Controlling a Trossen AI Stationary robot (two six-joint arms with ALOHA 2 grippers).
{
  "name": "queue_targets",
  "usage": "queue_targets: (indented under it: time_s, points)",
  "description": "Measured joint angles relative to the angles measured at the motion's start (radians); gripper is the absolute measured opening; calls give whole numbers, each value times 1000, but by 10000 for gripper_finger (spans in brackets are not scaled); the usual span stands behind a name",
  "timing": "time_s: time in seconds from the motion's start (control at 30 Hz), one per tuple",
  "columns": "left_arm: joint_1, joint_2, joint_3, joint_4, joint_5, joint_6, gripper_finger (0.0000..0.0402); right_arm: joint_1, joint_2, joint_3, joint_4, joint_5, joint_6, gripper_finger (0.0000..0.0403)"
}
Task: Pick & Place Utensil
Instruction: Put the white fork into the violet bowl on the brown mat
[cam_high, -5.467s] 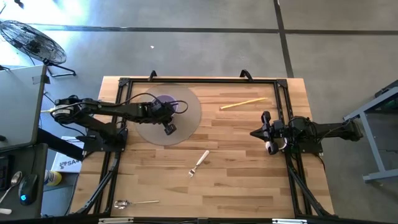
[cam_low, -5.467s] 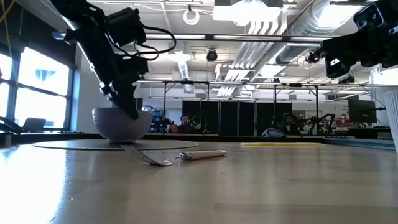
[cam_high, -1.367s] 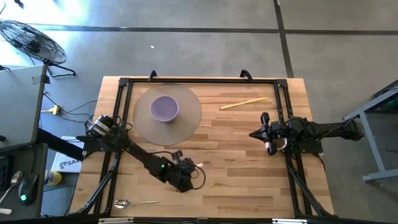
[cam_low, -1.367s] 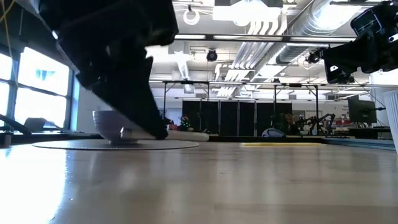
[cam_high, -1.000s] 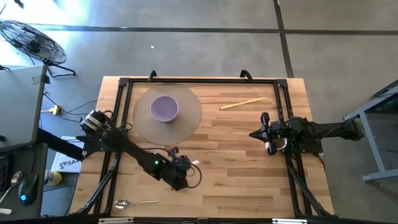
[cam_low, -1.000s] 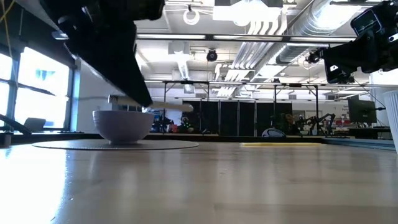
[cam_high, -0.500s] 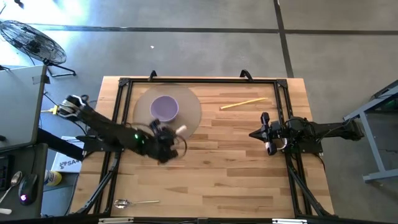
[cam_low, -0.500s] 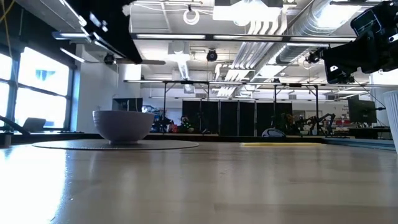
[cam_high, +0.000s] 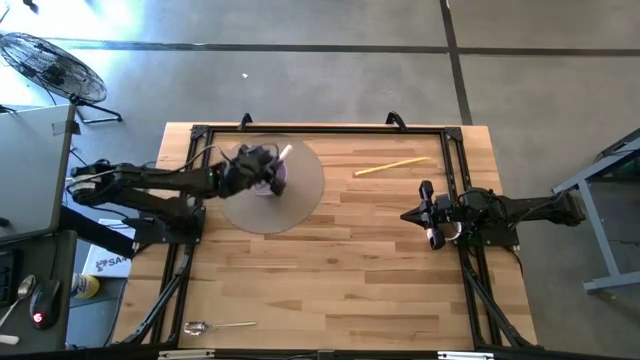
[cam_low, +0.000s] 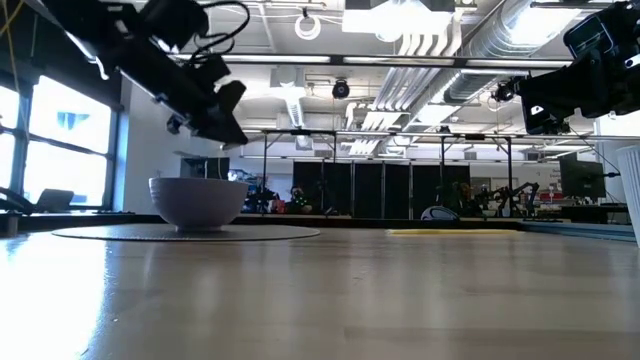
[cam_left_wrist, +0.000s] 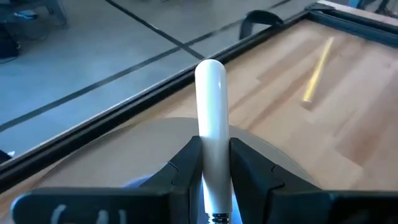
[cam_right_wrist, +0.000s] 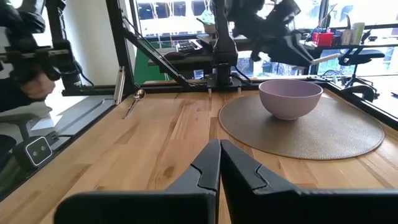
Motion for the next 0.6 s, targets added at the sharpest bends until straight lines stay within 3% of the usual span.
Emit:
queue_targets:
  time_s: [0.17,0.6]
  points:
    - [91,2,-55,90,84,11,71,0,0,0,0,0,0,5]
    - [104,2,-150,215,38,-13,71,0,0,0,0,0,0,5]
